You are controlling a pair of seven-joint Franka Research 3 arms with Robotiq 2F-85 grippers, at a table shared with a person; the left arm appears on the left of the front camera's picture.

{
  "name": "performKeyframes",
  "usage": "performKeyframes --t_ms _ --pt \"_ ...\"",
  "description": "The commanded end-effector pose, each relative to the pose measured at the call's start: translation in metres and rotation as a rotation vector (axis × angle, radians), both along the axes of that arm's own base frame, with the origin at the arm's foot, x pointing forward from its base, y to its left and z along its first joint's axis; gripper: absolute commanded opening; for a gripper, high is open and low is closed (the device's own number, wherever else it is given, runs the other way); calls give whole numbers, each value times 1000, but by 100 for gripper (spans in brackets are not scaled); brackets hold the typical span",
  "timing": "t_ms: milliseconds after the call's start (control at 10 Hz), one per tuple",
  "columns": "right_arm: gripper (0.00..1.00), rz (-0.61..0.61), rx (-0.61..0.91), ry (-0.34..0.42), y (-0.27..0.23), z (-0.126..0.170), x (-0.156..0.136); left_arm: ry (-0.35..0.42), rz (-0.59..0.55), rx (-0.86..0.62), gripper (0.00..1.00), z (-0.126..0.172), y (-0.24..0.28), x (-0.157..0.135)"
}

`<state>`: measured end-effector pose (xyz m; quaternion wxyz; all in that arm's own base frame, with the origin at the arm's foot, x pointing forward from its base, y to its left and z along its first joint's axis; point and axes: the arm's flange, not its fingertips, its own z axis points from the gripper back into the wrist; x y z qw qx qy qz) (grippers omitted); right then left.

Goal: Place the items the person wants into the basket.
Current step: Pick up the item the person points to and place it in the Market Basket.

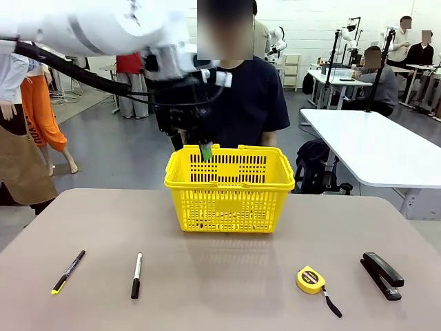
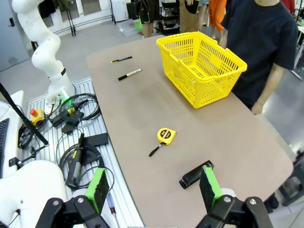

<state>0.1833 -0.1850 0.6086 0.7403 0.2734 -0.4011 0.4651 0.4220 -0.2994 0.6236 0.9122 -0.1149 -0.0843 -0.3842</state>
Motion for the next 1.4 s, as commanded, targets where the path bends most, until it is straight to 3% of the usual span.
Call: performKeyframes --t_ms 0,300,400,500,700,800,1100,1200,1300 --pt "100 12 18 -15 0 4 1 81 -283 -214 100 40 137 2" --pt "100 12 18 -15 0 4 1 -112 -416 -303 100 58 284 -15" --pt "100 12 18 -15 0 4 1 -194 -358 -317 100 54 328 -20" --pt "100 12 18 -15 0 4 1 -275 -312 -421 100 38 372 -29" --pt "100 12 18 -15 0 4 1 -450 -166 -547 100 16 424 -48" --pt "100 12 18 -15 0 4 1 -500 -144 -599 100 4 442 -62" --pt "100 12 18 -15 0 4 1 -571 -230 -708 100 -16 491 -89" --pt "100 12 18 -15 0 4 1 -563 -237 -723 100 -21 488 -101" --pt "100 12 18 -15 0 4 1 -469 -203 -712 100 -11 477 -102"
